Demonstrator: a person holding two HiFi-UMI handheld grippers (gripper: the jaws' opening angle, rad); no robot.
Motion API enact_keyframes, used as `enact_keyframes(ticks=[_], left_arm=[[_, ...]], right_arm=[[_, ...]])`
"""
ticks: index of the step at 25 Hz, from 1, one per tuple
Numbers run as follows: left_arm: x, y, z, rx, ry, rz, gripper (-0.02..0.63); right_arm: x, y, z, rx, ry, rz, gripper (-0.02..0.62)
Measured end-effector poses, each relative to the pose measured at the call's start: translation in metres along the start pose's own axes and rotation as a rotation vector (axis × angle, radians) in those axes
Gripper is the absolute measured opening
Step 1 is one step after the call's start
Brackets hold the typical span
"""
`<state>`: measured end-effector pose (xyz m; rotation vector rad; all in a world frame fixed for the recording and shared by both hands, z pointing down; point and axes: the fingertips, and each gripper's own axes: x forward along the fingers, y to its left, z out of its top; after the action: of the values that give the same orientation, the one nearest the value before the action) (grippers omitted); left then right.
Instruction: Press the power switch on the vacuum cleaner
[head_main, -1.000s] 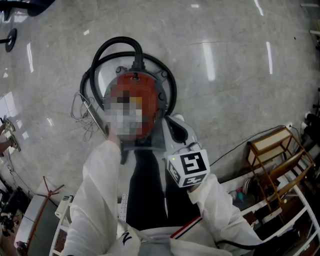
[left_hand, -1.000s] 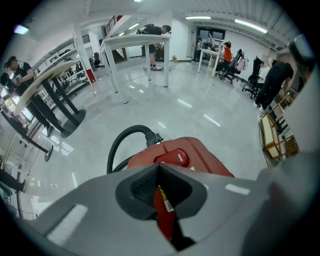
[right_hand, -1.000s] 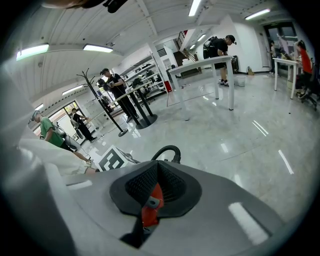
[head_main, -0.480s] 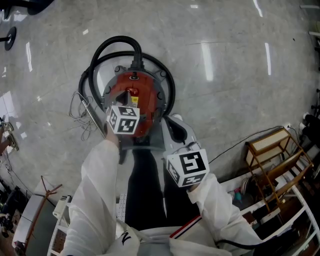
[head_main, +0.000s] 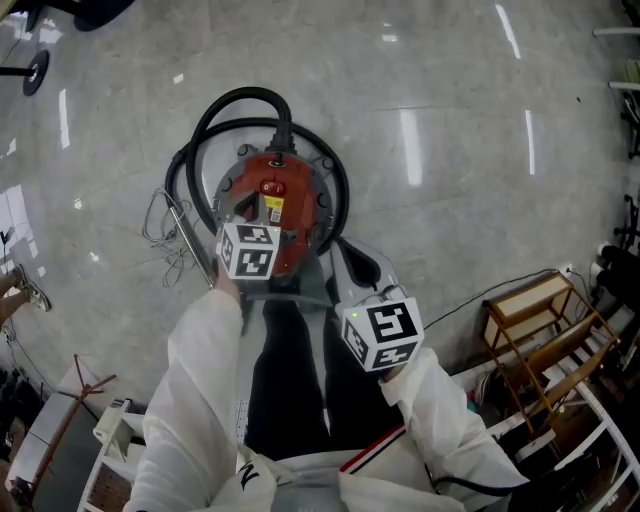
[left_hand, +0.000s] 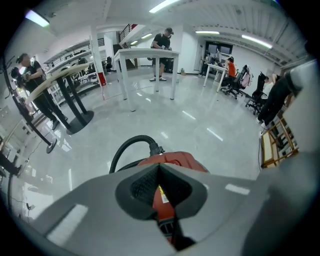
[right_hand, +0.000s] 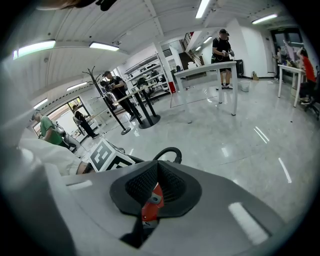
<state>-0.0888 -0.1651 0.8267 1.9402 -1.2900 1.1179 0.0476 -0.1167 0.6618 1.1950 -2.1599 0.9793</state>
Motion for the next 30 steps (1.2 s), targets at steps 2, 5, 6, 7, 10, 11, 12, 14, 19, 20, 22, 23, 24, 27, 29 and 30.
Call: enact_keyframes(ticks=[2, 5, 6, 7, 10, 11, 12, 14, 19, 20, 22, 23, 24, 27, 29, 30], left_arm=[[-0.01, 0.006, 0.006, -0.007, -0.024, 0.013, 0.0], [-0.026, 0.016, 0.012, -0.02, -0.051, 0.031, 0.0], [-0.032, 0.018, 0.013, -0.025, -0.057, 0.036, 0.0], [-0.039, 0.02, 0.014, -0.03, -0.064, 0.041, 0.0], [-0.058, 0.025, 0.015, -0.04, -0.082, 0.054, 0.0], [-0.065, 0.027, 0.015, -0.045, -0.087, 0.057, 0.0], [-0.071, 0.028, 0.015, -0.052, -0.092, 0.059, 0.0], [-0.084, 0.033, 0.018, -0.075, -0.109, 0.063, 0.0], [-0.121, 0.043, 0.033, -0.099, -0.158, 0.08, 0.0], [-0.129, 0.044, 0.036, -0.101, -0.168, 0.083, 0.0], [-0.142, 0.046, 0.039, -0.114, -0.187, 0.085, 0.0], [-0.149, 0.047, 0.041, -0.119, -0.195, 0.088, 0.0], [-0.156, 0.048, 0.045, -0.122, -0.202, 0.093, 0.0], [-0.183, 0.054, 0.06, -0.128, -0.227, 0.112, 0.0], [-0.202, 0.056, 0.072, -0.139, -0.254, 0.122, 0.0], [-0.21, 0.057, 0.076, -0.143, -0.268, 0.126, 0.0]], right_arm=[[-0.003, 0.004, 0.004, -0.015, -0.01, 0.003, 0.001], [-0.009, 0.01, 0.008, -0.029, -0.024, 0.002, 0.002], [-0.012, 0.012, 0.009, -0.031, -0.026, 0.002, 0.0], [-0.015, 0.014, 0.01, -0.033, -0.029, 0.001, 0.001], [-0.024, 0.02, 0.013, -0.041, -0.034, 0.003, 0.001], [-0.027, 0.021, 0.014, -0.046, -0.036, 0.002, 0.001], [-0.03, 0.022, 0.015, -0.052, -0.038, 0.0, 0.001], [-0.035, 0.021, 0.019, -0.064, -0.046, -0.006, 0.001], [-0.051, 0.021, 0.029, -0.081, -0.058, -0.024, 0.001], [-0.055, 0.021, 0.031, -0.083, -0.059, -0.027, 0.0], [-0.063, 0.024, 0.037, -0.088, -0.064, -0.03, 0.0], [-0.067, 0.025, 0.041, -0.09, -0.068, -0.03, 0.001], [-0.071, 0.027, 0.045, -0.092, -0.073, -0.03, 0.001], [-0.083, 0.033, 0.06, -0.098, -0.094, -0.033, 0.001], [-0.09, 0.038, 0.068, -0.102, -0.107, -0.03, 0.001], [-0.094, 0.041, 0.072, -0.103, -0.113, -0.027, 0.001]])
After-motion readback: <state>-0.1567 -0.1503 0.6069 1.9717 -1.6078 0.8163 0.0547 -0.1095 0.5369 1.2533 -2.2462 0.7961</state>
